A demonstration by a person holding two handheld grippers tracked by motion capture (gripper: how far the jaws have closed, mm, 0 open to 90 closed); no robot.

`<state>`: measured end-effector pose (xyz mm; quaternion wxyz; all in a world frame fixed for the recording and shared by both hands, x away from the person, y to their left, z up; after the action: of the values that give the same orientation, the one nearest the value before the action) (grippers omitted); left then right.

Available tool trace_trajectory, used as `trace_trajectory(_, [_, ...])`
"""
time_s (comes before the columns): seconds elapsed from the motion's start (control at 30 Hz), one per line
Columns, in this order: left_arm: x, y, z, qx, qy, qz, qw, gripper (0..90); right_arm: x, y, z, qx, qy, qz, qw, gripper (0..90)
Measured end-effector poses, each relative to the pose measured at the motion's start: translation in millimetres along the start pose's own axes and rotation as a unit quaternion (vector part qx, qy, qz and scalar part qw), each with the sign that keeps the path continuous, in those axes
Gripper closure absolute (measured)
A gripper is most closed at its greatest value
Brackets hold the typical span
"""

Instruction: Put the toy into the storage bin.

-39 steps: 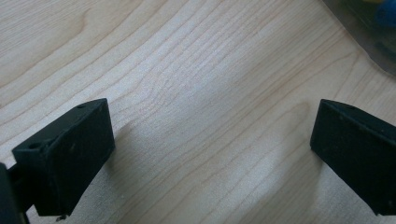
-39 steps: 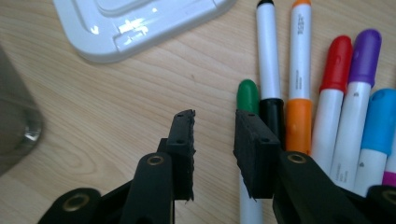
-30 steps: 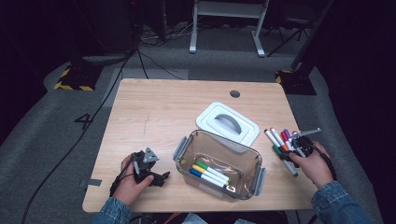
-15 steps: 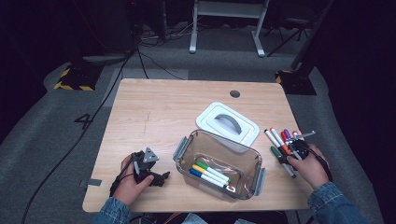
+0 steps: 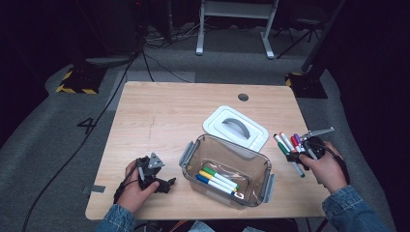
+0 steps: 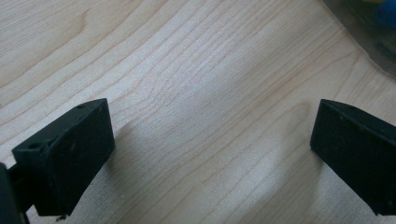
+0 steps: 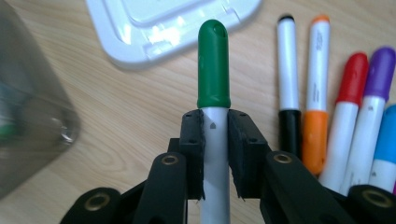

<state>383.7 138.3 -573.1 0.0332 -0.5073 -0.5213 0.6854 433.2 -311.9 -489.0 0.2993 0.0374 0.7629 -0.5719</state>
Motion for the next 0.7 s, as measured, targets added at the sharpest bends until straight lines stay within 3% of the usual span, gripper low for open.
trace_trajectory(0.37, [0.0, 0.0, 0.0, 0.0, 0.0, 0.0, 1.0, 0.1, -31.0, -34.5, -51.8, -0.042, -0.042, 0.038, 0.9975, 77.1])
trace_trajectory(0.7, [0.0, 0.0, 0.0, 0.0, 0.0, 0.0, 1.0, 0.1, -48.0, -45.4, -112.5, -0.095, -0.097, 0.04, 0.9899, 77.1])
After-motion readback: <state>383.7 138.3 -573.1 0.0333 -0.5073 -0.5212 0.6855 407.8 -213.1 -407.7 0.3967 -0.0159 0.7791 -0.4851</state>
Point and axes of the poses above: each handheld gripper's, and its own axes: y roughly forward along the jaws, x roughly out of its underside, z roughly to its right, the point moved 9 cm from there along y, roughly forward along the jaws, and after that the axes turned 7 degrees about y, right-handed, at the moved point
